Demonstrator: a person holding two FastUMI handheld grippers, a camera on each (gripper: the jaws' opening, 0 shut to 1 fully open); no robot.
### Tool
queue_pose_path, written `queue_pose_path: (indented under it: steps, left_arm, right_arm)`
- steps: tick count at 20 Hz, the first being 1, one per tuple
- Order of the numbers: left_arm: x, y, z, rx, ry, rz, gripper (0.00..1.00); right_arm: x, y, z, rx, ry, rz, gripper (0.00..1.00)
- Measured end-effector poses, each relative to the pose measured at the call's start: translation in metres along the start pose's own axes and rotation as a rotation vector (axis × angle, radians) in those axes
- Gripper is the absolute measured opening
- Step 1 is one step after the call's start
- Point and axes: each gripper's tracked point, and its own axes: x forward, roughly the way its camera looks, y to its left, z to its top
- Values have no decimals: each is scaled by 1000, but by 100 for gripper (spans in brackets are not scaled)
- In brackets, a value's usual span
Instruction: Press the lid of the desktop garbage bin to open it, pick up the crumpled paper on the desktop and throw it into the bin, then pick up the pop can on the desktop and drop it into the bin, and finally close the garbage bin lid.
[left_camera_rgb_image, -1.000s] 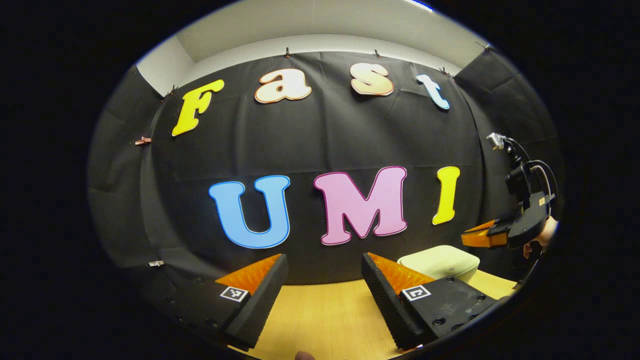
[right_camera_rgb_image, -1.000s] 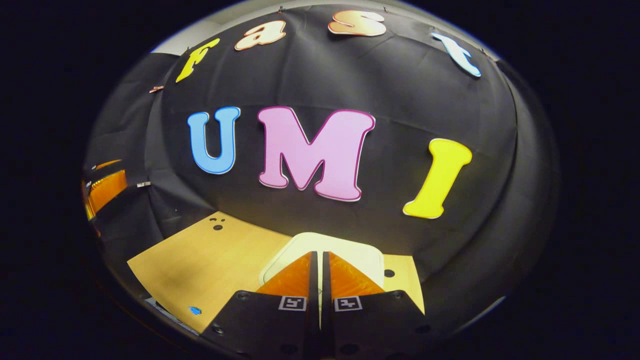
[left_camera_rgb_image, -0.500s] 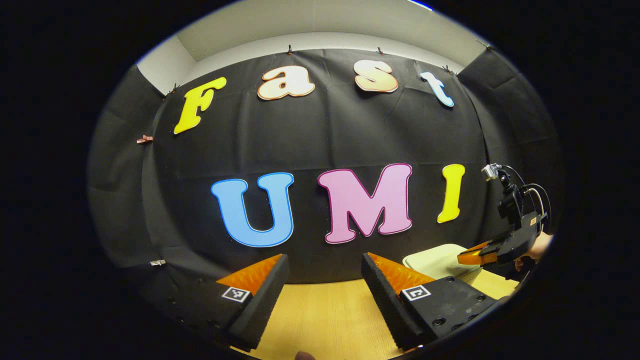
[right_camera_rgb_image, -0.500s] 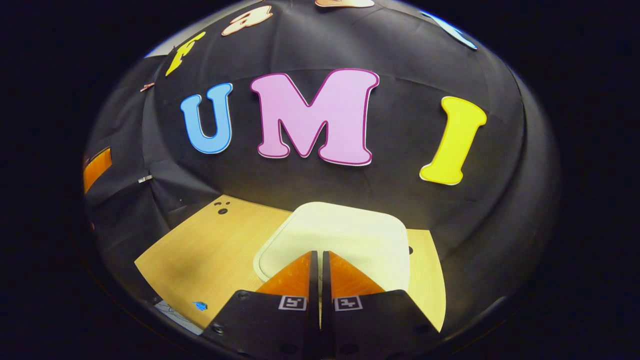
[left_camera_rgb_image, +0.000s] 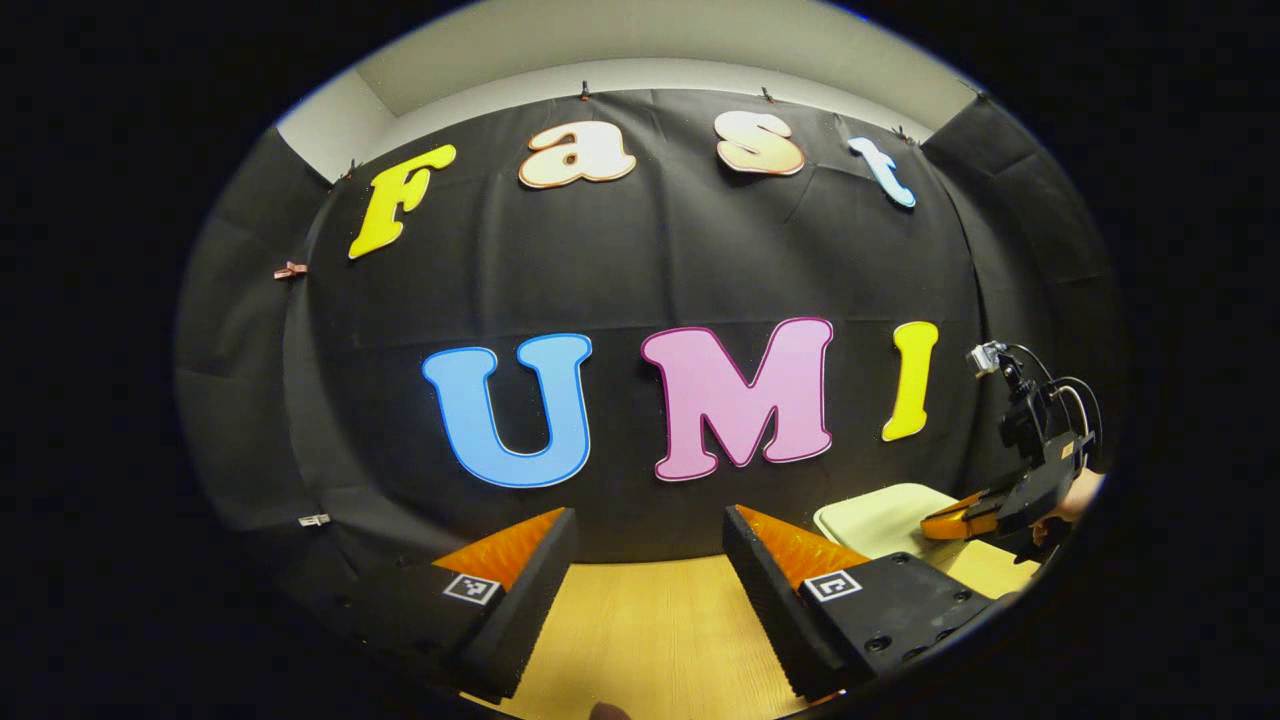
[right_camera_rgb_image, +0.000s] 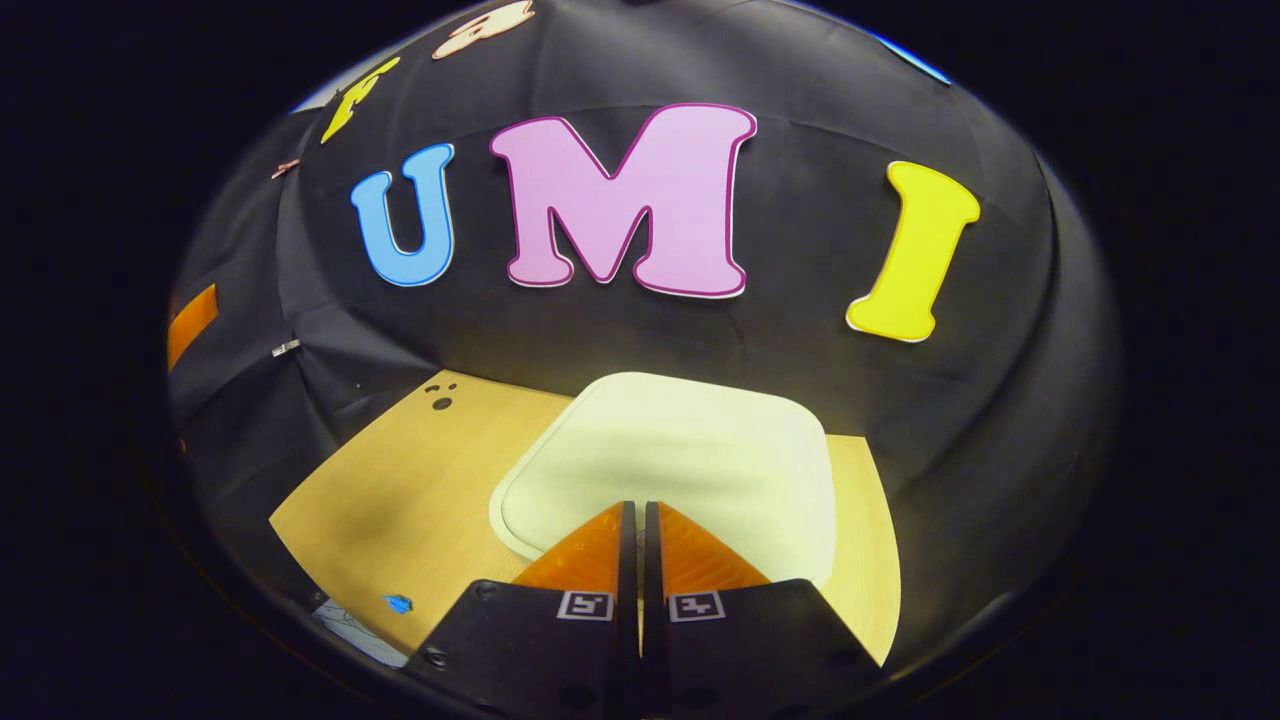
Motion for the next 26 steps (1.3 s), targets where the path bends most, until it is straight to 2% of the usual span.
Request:
queue_pose_path:
  steps: [6, 7, 8, 9, 11, 14, 16, 17, 20, 21, 22, 23, 26]
  left_arm:
    - [7, 2, -5, -11, 10, 5, 95]
    - [8, 1, -5, -14, 11, 7, 95]
    - [10, 1, -6, -16, 11, 6, 100]
    - [10, 1, -5, -17, 10, 8, 95]
    - [10, 1, -3, -9, 4, 10, 94]
    - [9, 2, -1, 0, -2, 13, 94]
    - [7, 2, -2, -1, -2, 14, 94]
    - [5, 1, -2, -3, 1, 14, 94]
    - [1, 0, -3, -8, 3, 19, 95]
    - [0, 0, -3, -8, 4, 19, 94]
    - [-1, -1, -4, -8, 4, 20, 95]
    - [-3, -1, -3, -8, 4, 22, 95]
    - [-10, 0, -5, -14, 4, 30, 95]
  right_arm:
    - [4, -2, -5, 5, -12, -2, 6]
    - [5, -3, -7, 32, -11, 1, 6]
    - [4, -3, -6, 65, -9, 7, 6]
    - [3, -2, -6, 98, -5, 25, 6]
    - [1, -2, 3, 135, -35, 47, 6]
    - [-5, -10, 7, 82, -69, 7, 6]
    - [-10, -9, 12, 39, -94, -5, 2]
    - [-12, -9, 15, 23, -108, -8, 10]
    - [-21, -7, 32, 9, -156, -14, 2]
    - [-24, -8, 37, 6, -177, -18, 6]
    - [-28, -9, 43, 1, -194, -23, 2]
    - [-32, -10, 49, -4, -210, -28, 6]
    - [-42, -10, 61, -18, -259, -37, 6]
